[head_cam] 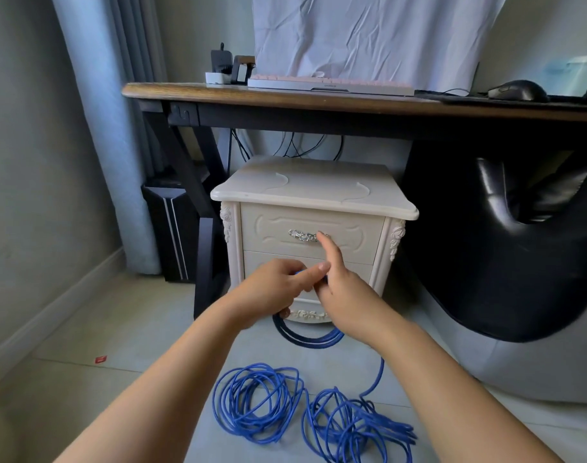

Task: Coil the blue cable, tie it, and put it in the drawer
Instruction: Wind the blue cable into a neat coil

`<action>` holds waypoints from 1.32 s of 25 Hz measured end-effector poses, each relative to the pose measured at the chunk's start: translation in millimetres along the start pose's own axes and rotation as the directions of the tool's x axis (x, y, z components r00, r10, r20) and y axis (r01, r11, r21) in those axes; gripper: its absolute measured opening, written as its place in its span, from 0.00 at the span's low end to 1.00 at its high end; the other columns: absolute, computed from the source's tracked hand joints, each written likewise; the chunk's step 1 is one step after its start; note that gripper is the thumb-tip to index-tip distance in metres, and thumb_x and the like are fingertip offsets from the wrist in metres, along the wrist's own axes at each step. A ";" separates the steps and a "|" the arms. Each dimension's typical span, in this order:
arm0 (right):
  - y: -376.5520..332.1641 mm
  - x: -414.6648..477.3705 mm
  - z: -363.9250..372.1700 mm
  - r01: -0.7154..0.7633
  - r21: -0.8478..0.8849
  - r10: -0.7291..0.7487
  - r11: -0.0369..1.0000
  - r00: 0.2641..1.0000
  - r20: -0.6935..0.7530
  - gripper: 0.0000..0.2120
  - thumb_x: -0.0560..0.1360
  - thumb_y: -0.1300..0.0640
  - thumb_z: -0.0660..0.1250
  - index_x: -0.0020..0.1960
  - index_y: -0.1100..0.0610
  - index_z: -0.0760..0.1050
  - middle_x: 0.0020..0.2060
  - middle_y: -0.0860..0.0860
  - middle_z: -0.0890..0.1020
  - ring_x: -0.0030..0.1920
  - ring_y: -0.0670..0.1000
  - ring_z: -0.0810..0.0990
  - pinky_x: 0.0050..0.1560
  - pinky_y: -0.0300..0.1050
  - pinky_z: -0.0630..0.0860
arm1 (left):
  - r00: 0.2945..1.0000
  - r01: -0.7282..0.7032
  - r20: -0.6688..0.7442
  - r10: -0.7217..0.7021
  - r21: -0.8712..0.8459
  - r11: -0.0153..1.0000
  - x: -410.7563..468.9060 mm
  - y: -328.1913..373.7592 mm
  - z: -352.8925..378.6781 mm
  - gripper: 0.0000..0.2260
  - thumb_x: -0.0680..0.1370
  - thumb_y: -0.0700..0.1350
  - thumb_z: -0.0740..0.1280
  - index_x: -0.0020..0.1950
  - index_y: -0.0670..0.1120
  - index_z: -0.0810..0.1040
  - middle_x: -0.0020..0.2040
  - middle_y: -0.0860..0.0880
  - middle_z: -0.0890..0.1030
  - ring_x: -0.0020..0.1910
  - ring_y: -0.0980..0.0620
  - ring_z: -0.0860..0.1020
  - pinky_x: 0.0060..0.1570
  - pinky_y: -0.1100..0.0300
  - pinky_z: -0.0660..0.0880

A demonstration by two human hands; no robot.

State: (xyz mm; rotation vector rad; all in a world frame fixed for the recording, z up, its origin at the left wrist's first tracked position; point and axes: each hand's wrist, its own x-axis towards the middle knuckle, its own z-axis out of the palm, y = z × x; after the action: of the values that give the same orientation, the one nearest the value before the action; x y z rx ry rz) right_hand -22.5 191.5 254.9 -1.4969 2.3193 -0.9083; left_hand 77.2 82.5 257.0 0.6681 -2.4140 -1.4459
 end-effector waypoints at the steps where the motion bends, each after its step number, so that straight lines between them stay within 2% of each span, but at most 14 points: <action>1: 2.6 2.9 0.3 -0.005 0.047 0.005 0.999 1.000 -0.001 0.33 0.82 0.56 0.55 0.77 0.39 0.39 0.38 0.49 0.78 0.30 0.51 0.72 0.34 0.47 0.70 | 1.000 -0.013 0.014 0.013 -0.037 0.999 0.6 -2.8 1.1 0.21 0.79 0.60 0.63 0.43 0.41 0.77 0.31 0.50 0.65 0.27 0.53 0.64 0.27 0.63 0.67; 3: 7.5 5.9 -5.0 -0.036 0.292 0.036 0.956 0.999 0.004 0.33 0.80 0.56 0.61 0.75 0.37 0.46 0.41 0.51 0.80 0.31 0.51 0.73 0.35 0.47 0.72 | 0.999 -0.035 0.023 0.040 -0.202 0.979 1.6 -5.3 -0.3 0.17 0.81 0.56 0.62 0.39 0.44 0.73 0.30 0.52 0.62 0.27 0.54 0.60 0.27 0.63 0.61; 5: 15.5 5.5 -14.0 -0.082 0.521 0.041 0.850 0.995 0.091 0.26 0.78 0.60 0.65 0.72 0.47 0.61 0.41 0.52 0.81 0.34 0.49 0.77 0.38 0.42 0.76 | 0.999 -0.045 -0.024 0.039 -0.380 0.924 2.7 -5.5 -3.7 0.17 0.82 0.53 0.60 0.38 0.46 0.70 0.29 0.53 0.60 0.26 0.55 0.57 0.26 0.63 0.56; 9: 39.4 2.2 -20.5 -0.222 0.463 0.098 0.858 0.956 0.278 0.11 0.75 0.55 0.69 0.53 0.61 0.81 0.45 0.55 0.86 0.45 0.48 0.83 0.54 0.43 0.80 | 0.994 -0.064 -0.108 0.005 -0.553 0.830 5.7 -10.0 -5.7 0.17 0.83 0.52 0.59 0.35 0.48 0.66 0.28 0.55 0.59 0.26 0.56 0.54 0.27 0.62 0.51; 11: 44.4 3.4 -20.4 -0.182 0.496 0.108 0.849 0.979 0.174 0.10 0.74 0.54 0.71 0.48 0.61 0.82 0.37 0.53 0.83 0.38 0.50 0.81 0.52 0.44 0.78 | 0.991 -0.075 -0.135 -0.005 -0.586 0.807 7.8 -11.5 -3.4 0.16 0.83 0.52 0.59 0.37 0.47 0.67 0.28 0.55 0.59 0.26 0.56 0.55 0.25 0.64 0.53; 15: 38.3 7.3 -11.5 -0.107 0.589 0.171 0.801 0.984 -0.054 0.07 0.77 0.54 0.69 0.48 0.58 0.79 0.29 0.48 0.73 0.26 0.46 0.69 0.30 0.43 0.74 | 0.971 -0.115 -0.238 -0.030 -0.573 0.812 14.8 -12.1 0.8 0.14 0.82 0.51 0.60 0.40 0.45 0.69 0.27 0.54 0.59 0.24 0.57 0.57 0.24 0.66 0.56; 18: 31.8 7.4 -1.2 -0.144 0.637 0.187 0.757 0.982 -0.001 0.09 0.81 0.52 0.62 0.51 0.57 0.75 0.38 0.51 0.83 0.36 0.47 0.78 0.35 0.41 0.77 | 0.981 -0.089 -0.186 -0.059 -0.694 0.715 16.0 -15.5 5.4 0.13 0.82 0.50 0.61 0.41 0.45 0.69 0.28 0.54 0.58 0.25 0.57 0.55 0.24 0.66 0.55; 20: 29.2 7.1 -1.3 -0.157 0.763 0.156 0.627 0.985 0.074 0.09 0.83 0.52 0.58 0.50 0.57 0.72 0.34 0.54 0.83 0.41 0.52 0.83 0.45 0.48 0.80 | 0.990 -0.058 -0.127 -0.063 -0.773 0.632 15.1 -15.7 6.2 0.12 0.83 0.50 0.60 0.42 0.45 0.70 0.28 0.54 0.57 0.25 0.57 0.55 0.24 0.66 0.56; 22: 26.9 7.5 -2.5 -0.149 0.841 0.141 0.520 0.986 0.087 0.10 0.83 0.53 0.57 0.50 0.58 0.71 0.27 0.53 0.77 0.38 0.55 0.82 0.44 0.50 0.80 | 0.979 -0.089 -0.195 -0.064 -0.686 0.722 16.1 -14.9 8.3 0.12 0.83 0.49 0.59 0.44 0.43 0.72 0.28 0.53 0.60 0.25 0.56 0.57 0.24 0.65 0.58; 24: 23.3 8.4 2.9 -0.132 0.860 0.162 0.493 0.985 0.058 0.10 0.83 0.53 0.56 0.49 0.58 0.72 0.25 0.50 0.69 0.31 0.52 0.76 0.36 0.43 0.76 | 0.927 -0.132 -0.376 -0.020 -0.374 0.918 17.3 -14.6 13.8 0.13 0.84 0.49 0.58 0.46 0.42 0.74 0.29 0.52 0.66 0.26 0.54 0.63 0.25 0.61 0.64; 27: 18.4 11.5 16.0 -0.095 0.797 0.235 0.596 0.970 -0.061 0.12 0.83 0.50 0.56 0.47 0.56 0.71 0.24 0.45 0.65 0.28 0.48 0.66 0.34 0.42 0.65 | 0.847 -0.128 -0.516 0.127 0.034 0.991 14.6 -15.2 20.8 0.09 0.84 0.49 0.57 0.53 0.46 0.73 0.36 0.52 0.75 0.31 0.51 0.72 0.34 0.55 0.72; 29: 18.4 13.1 18.5 -0.076 0.771 0.259 0.632 0.959 -0.118 0.12 0.83 0.49 0.56 0.49 0.55 0.71 0.25 0.45 0.64 0.28 0.47 0.62 0.36 0.46 0.66 | 0.868 -0.144 -0.472 0.152 0.052 0.988 12.2 -13.9 21.4 0.07 0.84 0.45 0.56 0.57 0.47 0.72 0.39 0.51 0.75 0.33 0.51 0.74 0.30 0.62 0.73; 31: 18.9 13.9 16.9 -0.045 0.830 0.266 0.557 0.956 -0.127 0.13 0.83 0.49 0.56 0.48 0.57 0.71 0.27 0.47 0.62 0.26 0.47 0.60 0.37 0.48 0.72 | 0.905 -0.155 -0.405 0.129 -0.033 0.987 9.3 -11.9 18.6 0.08 0.84 0.40 0.55 0.59 0.46 0.73 0.40 0.48 0.73 0.35 0.52 0.74 0.28 0.67 0.73; 33: 17.0 13.5 11.5 -0.025 0.849 0.279 0.528 0.949 -0.145 0.16 0.83 0.47 0.56 0.45 0.58 0.71 0.26 0.46 0.61 0.24 0.46 0.60 0.34 0.48 0.73 | 0.953 -0.117 -0.298 0.055 -0.195 0.974 4.5 -9.0 12.8 0.09 0.84 0.40 0.57 0.60 0.44 0.74 0.40 0.46 0.73 0.37 0.52 0.75 0.34 0.66 0.79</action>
State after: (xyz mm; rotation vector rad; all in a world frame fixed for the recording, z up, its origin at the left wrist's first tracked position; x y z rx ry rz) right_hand -35.3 180.2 237.3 -0.7414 1.6102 -1.8999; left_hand 70.1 86.4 242.9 0.6631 -2.0092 -1.4300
